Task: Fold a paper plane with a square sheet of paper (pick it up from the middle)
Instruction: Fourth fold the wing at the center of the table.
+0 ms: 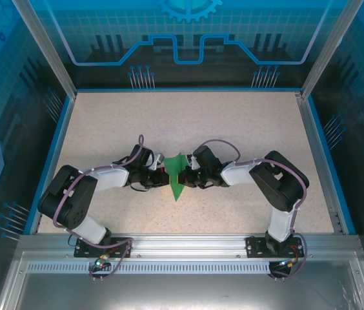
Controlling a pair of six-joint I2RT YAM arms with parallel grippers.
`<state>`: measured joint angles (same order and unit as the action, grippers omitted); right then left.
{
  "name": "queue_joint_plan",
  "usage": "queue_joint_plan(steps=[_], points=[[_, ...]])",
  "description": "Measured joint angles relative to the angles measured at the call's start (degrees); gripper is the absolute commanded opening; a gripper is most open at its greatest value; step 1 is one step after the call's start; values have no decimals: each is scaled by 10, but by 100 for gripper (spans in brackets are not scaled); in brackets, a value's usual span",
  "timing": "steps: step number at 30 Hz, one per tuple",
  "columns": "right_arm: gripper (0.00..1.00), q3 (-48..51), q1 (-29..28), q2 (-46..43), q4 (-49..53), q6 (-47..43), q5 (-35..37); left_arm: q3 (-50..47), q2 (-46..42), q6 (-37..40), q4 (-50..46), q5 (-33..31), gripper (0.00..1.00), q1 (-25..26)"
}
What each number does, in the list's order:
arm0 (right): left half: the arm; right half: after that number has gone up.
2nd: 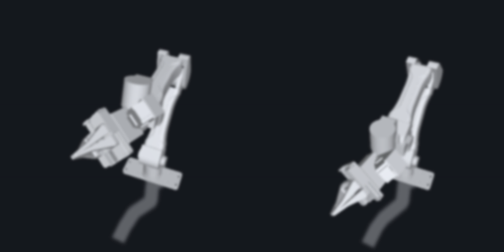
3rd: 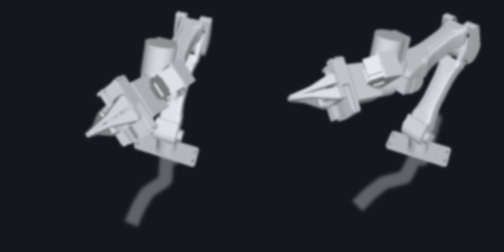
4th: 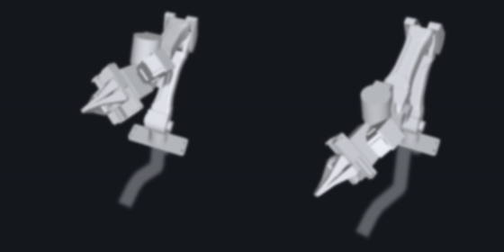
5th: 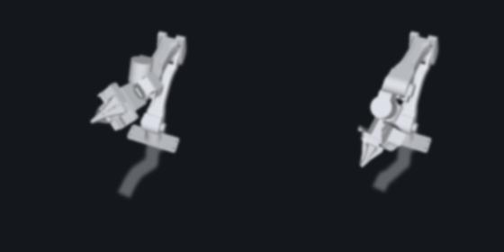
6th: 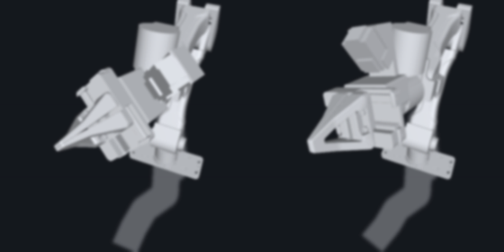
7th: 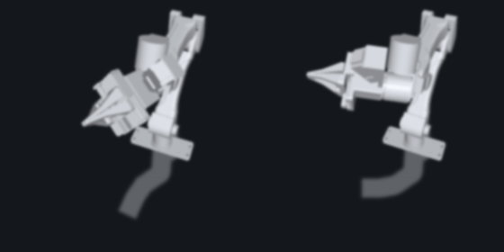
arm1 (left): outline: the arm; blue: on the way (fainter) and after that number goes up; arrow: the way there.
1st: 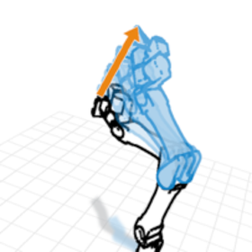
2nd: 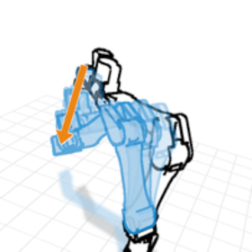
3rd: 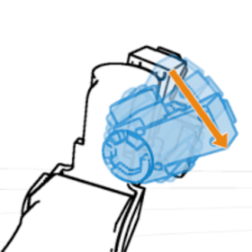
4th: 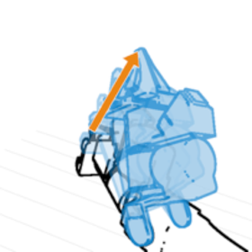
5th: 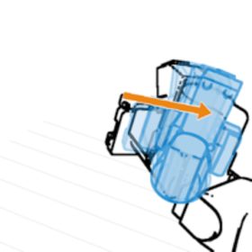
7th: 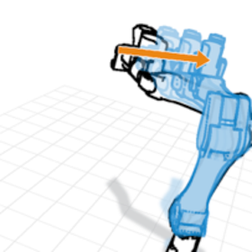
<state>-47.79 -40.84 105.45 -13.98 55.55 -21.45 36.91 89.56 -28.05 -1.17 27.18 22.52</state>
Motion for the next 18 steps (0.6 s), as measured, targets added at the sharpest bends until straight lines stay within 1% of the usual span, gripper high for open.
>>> queue_joint_plan(steps=[9, 18], points=[[8, -3, 0, -1, 7, -2, 0, 0, -13, -19, 9, -3, 5, 0], [8, -6, 0, -1, 10, -3, 0, 5, 27, -20, 17, -3, 5, 0]])
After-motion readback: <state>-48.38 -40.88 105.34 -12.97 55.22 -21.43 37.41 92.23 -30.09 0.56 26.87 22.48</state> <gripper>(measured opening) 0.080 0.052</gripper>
